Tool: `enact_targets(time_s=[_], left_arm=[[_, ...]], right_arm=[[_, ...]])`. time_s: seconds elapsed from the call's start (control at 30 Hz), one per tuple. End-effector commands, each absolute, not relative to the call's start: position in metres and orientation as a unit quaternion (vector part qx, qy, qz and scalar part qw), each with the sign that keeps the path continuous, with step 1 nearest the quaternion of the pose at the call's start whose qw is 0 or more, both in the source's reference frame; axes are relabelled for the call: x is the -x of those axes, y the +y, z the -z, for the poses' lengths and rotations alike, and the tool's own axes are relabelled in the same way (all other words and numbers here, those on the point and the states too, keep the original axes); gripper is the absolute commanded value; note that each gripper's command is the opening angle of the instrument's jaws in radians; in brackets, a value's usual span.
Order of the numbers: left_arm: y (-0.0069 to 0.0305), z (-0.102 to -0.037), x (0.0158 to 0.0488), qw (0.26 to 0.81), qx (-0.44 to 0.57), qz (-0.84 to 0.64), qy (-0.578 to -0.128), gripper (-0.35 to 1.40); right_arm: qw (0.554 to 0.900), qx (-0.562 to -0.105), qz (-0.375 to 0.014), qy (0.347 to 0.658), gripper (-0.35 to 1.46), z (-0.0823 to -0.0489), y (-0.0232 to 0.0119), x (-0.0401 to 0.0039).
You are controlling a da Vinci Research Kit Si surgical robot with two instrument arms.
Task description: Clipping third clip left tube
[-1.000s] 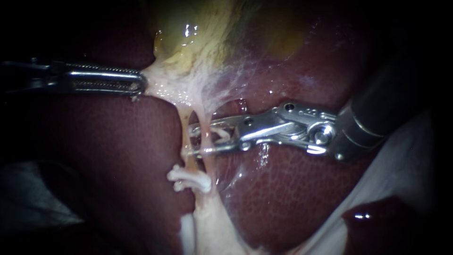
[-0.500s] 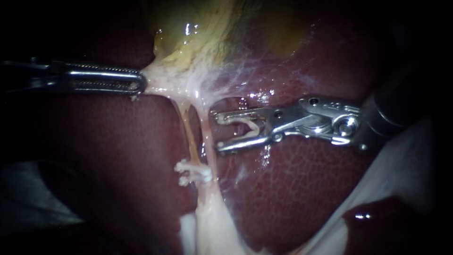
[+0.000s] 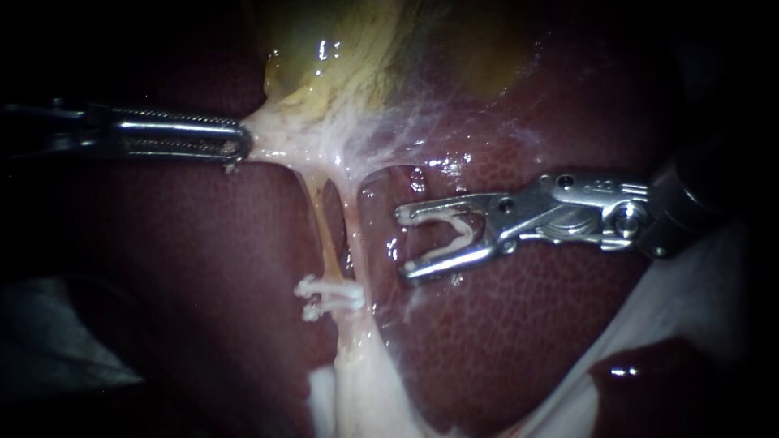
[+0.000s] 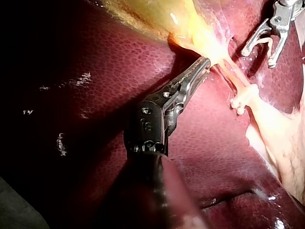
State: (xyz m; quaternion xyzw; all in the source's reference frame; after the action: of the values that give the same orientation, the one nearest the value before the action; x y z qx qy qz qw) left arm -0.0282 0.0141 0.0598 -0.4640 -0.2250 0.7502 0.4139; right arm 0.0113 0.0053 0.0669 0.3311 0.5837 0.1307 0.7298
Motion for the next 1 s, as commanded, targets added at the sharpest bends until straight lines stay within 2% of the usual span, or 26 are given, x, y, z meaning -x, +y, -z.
enact_targets(time_s=[0.03, 0.23, 0.37, 0.7, 1.0], left_arm=[[0.0141, -0.0597, 0.0282, 0.414, 0.464, -0.75, -0.225, -0.35], [0.0141, -0.0598, 0.0282, 0.414, 0.464, -0.75, -0.225, -0.35], [0.0141, -0.0598, 0.0283, 0.414, 0.464, -0.75, -0.225, -0.35], [0.0141, -0.0598, 0.0283, 0.414, 0.464, -0.75, -0.225, -0.35], [0.0141, -0.0598, 0.0283, 0.414, 0.464, -0.75, -0.225, -0.35]], right_arm=[[0.729, -0.332, -0.131, 0.584, 0.5, -0.0665, 0.0052, -0.0114], [0.725, -0.344, -0.143, 0.58, 0.5, -0.064, 0.005, -0.0129], [0.722, -0.352, -0.158, 0.574, 0.5, -0.0637, 0.0048, -0.015], [0.721, -0.363, -0.18, 0.562, 0.5, -0.0671, 0.004, -0.0175], [0.72, -0.37, -0.176, 0.56, 0.5, -0.0699, 0.0041, -0.018]])
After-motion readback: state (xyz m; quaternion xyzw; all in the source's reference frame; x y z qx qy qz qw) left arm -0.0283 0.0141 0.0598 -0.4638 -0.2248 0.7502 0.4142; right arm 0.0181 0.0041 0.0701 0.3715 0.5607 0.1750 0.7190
